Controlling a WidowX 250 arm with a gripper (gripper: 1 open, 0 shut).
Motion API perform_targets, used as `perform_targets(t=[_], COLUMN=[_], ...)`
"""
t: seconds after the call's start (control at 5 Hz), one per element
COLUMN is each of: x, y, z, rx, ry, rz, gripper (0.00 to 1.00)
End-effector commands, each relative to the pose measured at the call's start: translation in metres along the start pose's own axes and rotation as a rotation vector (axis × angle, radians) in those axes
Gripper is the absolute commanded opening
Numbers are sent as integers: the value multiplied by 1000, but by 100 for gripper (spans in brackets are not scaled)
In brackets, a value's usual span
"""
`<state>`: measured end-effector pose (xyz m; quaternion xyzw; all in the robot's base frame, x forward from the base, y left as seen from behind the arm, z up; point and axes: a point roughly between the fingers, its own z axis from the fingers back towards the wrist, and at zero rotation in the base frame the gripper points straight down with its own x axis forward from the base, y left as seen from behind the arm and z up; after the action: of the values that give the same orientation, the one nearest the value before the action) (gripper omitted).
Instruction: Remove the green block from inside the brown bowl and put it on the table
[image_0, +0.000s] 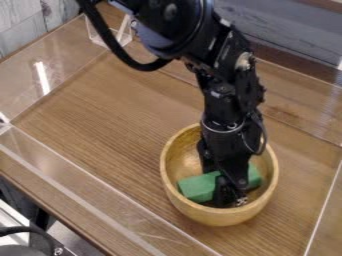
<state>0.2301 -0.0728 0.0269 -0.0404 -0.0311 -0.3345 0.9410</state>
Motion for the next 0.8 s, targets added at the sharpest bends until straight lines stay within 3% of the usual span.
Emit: perform_targets(t=[0.0, 0.6], x=[5, 6], y=[3, 4], z=[4, 1], rx=[3, -18], ry=[-28, -34], rz=[-1, 7], gripper=[0, 0])
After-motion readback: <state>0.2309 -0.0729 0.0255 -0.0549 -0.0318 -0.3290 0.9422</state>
